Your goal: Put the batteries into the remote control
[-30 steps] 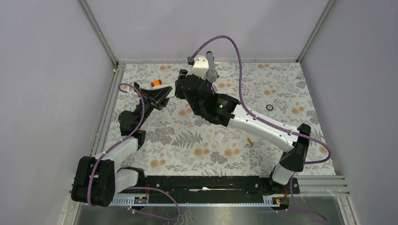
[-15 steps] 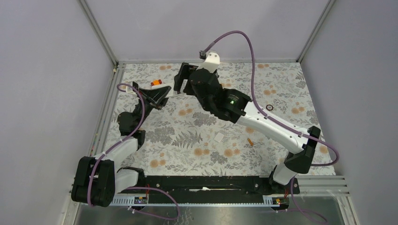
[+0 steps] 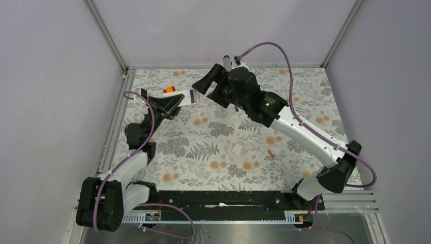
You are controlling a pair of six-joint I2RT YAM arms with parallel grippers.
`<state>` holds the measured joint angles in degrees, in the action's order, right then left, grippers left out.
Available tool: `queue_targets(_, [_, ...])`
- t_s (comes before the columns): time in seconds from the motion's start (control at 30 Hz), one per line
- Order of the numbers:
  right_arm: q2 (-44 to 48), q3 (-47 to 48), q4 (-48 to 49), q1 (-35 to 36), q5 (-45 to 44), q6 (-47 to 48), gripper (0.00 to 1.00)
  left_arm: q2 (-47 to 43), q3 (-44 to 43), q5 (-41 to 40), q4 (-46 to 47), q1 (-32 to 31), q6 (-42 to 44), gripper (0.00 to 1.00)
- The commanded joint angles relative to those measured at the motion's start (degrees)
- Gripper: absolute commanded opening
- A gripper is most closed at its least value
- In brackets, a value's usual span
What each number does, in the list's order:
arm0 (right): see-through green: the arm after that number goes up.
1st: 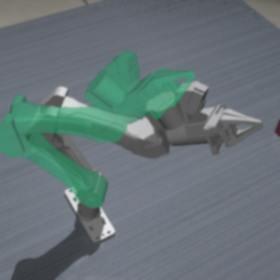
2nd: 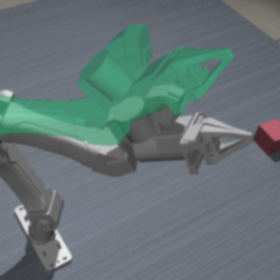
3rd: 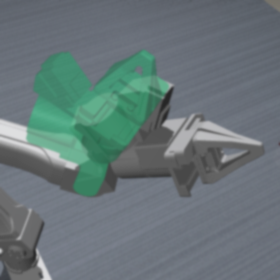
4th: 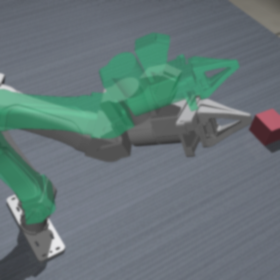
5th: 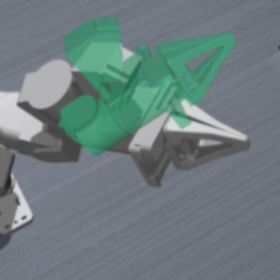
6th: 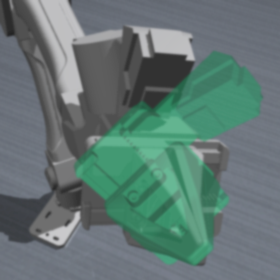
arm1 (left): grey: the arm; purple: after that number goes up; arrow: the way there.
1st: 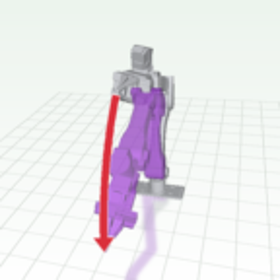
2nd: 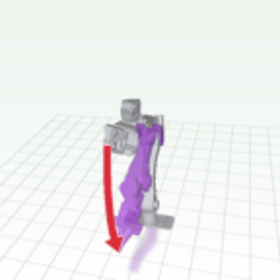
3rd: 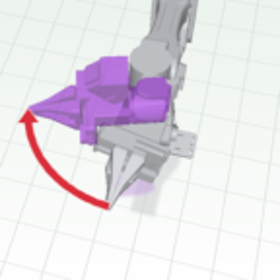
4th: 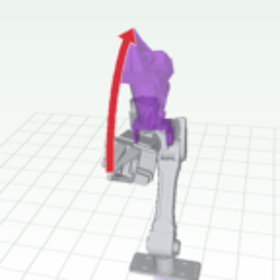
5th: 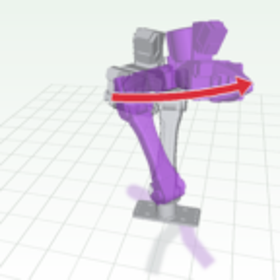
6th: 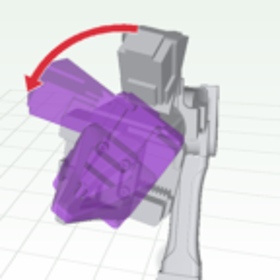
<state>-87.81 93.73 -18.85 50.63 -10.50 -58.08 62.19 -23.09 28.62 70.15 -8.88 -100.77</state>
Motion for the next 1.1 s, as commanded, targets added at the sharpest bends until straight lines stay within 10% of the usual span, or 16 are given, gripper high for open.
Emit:
queue_targets(0.0, [0.6, -0.8, 4.2, -0.3, 6.5, -5.8, 0.91, -2.6, -0.6, 1.1, 0.5, 0.4, 2.4, 0.00])
queue_targets(0.73, [-1.6, -1.6, 6.9, -1.8, 13.0, -9.9, 0.54, -5.4, -1.5, 2.2, -4.1, 0.4, 5.3, 0.00])
queue_targets(1.07, [-2.7, -1.4, 7.3, -2.4, 14.2, -10.6, 0.59, -5.9, -1.1, 2.8, -3.2, 0.4, 6.0, 0.00])
